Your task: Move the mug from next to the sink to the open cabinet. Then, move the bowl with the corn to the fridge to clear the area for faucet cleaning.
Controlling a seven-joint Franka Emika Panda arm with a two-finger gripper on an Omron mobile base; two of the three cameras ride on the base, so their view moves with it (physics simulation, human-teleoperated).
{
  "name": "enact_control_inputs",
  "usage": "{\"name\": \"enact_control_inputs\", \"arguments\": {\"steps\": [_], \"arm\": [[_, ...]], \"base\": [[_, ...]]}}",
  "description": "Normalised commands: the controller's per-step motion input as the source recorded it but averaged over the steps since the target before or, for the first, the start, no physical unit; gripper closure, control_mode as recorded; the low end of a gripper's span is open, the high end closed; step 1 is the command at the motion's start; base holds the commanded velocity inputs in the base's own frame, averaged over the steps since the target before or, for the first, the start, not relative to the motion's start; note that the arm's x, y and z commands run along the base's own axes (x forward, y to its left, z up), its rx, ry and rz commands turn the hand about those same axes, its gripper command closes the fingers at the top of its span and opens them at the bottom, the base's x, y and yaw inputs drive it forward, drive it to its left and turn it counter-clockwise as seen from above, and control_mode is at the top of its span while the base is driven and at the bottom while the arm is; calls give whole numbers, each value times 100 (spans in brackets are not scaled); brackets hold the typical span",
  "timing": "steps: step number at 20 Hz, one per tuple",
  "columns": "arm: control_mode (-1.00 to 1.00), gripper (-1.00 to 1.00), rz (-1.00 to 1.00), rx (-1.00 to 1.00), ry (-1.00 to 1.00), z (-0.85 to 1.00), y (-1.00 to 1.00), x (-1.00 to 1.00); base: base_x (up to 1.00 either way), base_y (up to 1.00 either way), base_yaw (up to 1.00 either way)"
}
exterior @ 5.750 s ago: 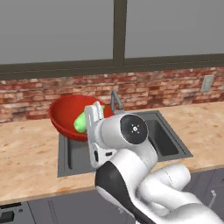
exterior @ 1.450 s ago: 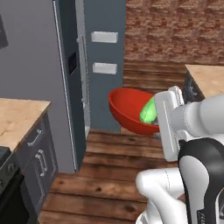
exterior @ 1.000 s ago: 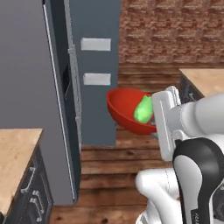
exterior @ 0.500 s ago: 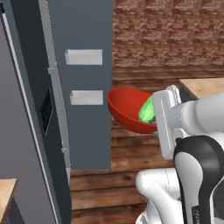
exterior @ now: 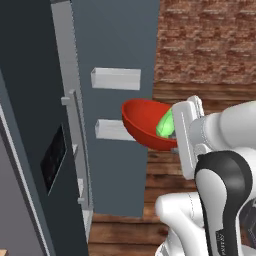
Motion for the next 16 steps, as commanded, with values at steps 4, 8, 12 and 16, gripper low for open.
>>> {"name": "enact_control_inputs", "arguments": {"steps": [4, 8, 12, 16], "arm": [[100, 100, 0, 0, 0, 0, 0, 0], [100, 100, 0, 0, 0, 0, 0, 0], [100, 100, 0, 0, 0, 0, 0, 0], [100, 100, 0, 0, 0, 0, 0, 0]], "base": [[38, -21, 38], [30, -43, 39], [30, -51, 42], [50, -58, 41]]}}
